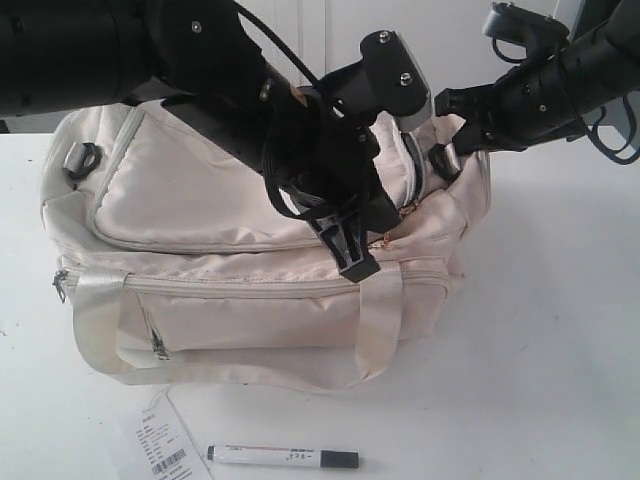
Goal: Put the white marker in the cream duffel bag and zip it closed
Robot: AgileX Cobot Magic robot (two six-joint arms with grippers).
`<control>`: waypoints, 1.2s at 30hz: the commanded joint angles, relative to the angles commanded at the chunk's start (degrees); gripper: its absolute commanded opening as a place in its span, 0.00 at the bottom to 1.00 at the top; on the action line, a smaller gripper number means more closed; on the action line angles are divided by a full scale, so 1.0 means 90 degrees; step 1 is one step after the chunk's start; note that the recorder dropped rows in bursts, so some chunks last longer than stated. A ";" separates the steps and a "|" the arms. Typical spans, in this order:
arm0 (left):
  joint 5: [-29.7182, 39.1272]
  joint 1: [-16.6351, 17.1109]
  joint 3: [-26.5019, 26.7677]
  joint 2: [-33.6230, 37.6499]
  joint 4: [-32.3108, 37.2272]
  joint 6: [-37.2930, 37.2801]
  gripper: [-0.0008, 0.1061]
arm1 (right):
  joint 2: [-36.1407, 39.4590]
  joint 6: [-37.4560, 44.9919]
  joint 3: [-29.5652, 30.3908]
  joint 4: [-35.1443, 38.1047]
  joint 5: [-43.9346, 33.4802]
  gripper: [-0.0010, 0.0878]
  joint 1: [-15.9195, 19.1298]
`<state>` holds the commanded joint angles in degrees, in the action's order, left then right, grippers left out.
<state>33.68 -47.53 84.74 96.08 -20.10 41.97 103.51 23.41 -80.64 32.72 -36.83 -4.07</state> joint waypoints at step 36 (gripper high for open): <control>0.0599 0.0000 0.0000 -0.0454 0.0707 -0.0677 0.01 | 0.0000 0.0000 0.0000 0.0000 0.0000 0.01 0.0000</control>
<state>39.07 -47.53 84.74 91.99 -13.74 35.87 103.51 23.41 -80.64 32.72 -36.83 -4.07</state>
